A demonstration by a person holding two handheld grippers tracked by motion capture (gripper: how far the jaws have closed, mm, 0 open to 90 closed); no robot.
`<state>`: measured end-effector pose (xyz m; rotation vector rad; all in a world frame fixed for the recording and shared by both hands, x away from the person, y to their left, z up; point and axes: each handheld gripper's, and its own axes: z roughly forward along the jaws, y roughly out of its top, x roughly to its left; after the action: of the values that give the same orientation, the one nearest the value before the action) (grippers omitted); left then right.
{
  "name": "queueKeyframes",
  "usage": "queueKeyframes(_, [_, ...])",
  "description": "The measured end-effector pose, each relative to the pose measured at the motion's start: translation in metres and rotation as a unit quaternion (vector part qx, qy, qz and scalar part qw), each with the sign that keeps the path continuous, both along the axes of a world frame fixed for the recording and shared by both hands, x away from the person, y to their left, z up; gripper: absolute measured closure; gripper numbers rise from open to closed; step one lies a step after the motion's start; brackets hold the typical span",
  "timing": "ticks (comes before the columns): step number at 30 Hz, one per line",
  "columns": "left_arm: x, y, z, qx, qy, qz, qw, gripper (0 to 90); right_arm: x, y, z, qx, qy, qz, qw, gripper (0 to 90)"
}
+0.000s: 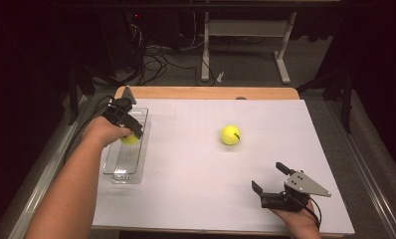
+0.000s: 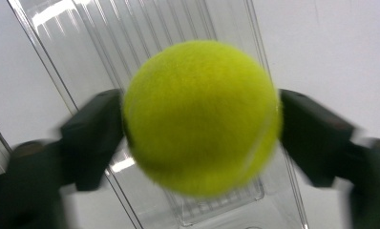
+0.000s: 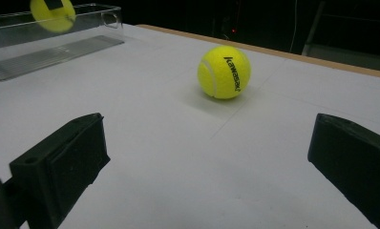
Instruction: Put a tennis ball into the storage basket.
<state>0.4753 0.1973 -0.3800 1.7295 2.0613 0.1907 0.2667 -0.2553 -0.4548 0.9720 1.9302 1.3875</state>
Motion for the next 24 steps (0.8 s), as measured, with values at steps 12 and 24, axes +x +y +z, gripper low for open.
queueKeyframes(12, [-0.01,-0.001,0.013,-0.009,-0.002,-0.014,0.9999,0.7,0.0,0.0,0.001,-0.001,-0.003,0.0,1.0,0.3])
queueKeyframes(24, [-0.017,-0.014,0.012,-0.002,0.007,-0.03,0.9995,0.7,0.0,0.0,0.001,-0.001,-0.004,0.0,1.0,0.3])
